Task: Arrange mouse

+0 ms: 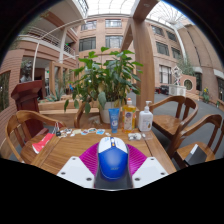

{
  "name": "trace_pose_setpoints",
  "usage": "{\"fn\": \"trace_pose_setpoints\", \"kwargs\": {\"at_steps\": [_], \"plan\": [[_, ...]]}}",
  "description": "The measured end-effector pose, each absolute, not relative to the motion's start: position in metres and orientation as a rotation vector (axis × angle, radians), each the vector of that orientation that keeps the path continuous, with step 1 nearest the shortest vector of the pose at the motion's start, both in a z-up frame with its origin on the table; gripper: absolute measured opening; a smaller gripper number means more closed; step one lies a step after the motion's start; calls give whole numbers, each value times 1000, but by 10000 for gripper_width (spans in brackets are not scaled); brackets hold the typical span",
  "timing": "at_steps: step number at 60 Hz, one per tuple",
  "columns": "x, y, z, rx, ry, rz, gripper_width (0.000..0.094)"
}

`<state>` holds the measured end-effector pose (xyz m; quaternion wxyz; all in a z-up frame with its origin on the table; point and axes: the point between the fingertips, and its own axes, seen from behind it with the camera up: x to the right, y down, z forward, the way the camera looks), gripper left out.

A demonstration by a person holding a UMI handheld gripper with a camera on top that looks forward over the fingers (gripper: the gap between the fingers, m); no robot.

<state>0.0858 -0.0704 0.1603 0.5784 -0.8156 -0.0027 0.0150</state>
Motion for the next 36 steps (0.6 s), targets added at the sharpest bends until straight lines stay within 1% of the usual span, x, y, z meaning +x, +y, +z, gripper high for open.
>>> {"fn": "trace_pose_setpoints", "kwargs": {"at_steps": [1, 2, 7, 8, 9, 15, 19, 21, 24, 30, 32, 33, 35, 36], "plan": [[92, -66, 150, -1935, 2, 25, 363], [101, -68, 130, -1958, 8, 14, 365], [122, -69, 79, -2070, 28, -31, 382], [127, -65, 60, -2080, 33, -34, 385], [130, -67, 51, -2091, 36, -35, 389], [139, -73, 11, -2172, 44, -48, 422], [140, -75, -10, -2214, 51, -38, 469], [142, -73, -6, -2185, 54, -37, 494], [142, -74, -2, -2201, 40, -53, 545], [139, -85, 11, -2187, 26, -59, 757], [137, -91, 19, -2174, 25, -53, 850], [135, -94, 23, -2169, 25, -52, 871], [133, -100, 36, -2169, 25, -52, 836], [132, -104, 40, -2167, 24, -54, 835]]}}
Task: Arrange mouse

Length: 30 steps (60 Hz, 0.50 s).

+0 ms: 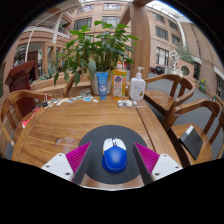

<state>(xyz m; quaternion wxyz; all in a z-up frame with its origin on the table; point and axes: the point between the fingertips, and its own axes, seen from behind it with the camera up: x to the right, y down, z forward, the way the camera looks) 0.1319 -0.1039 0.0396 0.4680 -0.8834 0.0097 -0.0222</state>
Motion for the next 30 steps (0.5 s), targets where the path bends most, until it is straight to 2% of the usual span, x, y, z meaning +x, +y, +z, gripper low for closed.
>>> {"fn": "trace_pose_setpoints", "kwargs": {"at_steps": [18, 30], "plan": [[121, -200, 111, -2105, 17, -104, 855], [114, -255, 134, -2085, 27, -121, 853]]}}
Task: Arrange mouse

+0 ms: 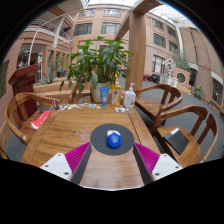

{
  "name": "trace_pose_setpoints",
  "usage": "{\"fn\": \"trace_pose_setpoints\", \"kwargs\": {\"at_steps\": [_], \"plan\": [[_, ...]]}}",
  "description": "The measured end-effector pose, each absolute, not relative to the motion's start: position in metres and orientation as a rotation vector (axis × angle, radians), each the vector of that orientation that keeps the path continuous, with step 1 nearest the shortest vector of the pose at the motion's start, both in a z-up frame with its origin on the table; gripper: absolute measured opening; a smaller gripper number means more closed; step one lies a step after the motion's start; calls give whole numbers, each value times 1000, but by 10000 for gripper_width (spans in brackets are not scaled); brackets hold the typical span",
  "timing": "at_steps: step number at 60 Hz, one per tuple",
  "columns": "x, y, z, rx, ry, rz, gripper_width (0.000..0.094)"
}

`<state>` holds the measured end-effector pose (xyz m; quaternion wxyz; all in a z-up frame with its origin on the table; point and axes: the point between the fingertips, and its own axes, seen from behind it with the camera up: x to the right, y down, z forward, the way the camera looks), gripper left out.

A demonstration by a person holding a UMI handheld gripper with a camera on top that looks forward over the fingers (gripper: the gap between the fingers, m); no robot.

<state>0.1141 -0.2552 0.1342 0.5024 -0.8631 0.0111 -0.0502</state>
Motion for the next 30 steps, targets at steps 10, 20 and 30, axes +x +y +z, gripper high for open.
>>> {"fn": "trace_pose_setpoints", "kwargs": {"at_steps": [10, 20, 30], "plan": [[104, -285, 148, -2069, 17, -116, 854], [101, -297, 158, -2066, 15, -115, 853], [105, -303, 162, -2060, 12, -149, 854]]}}
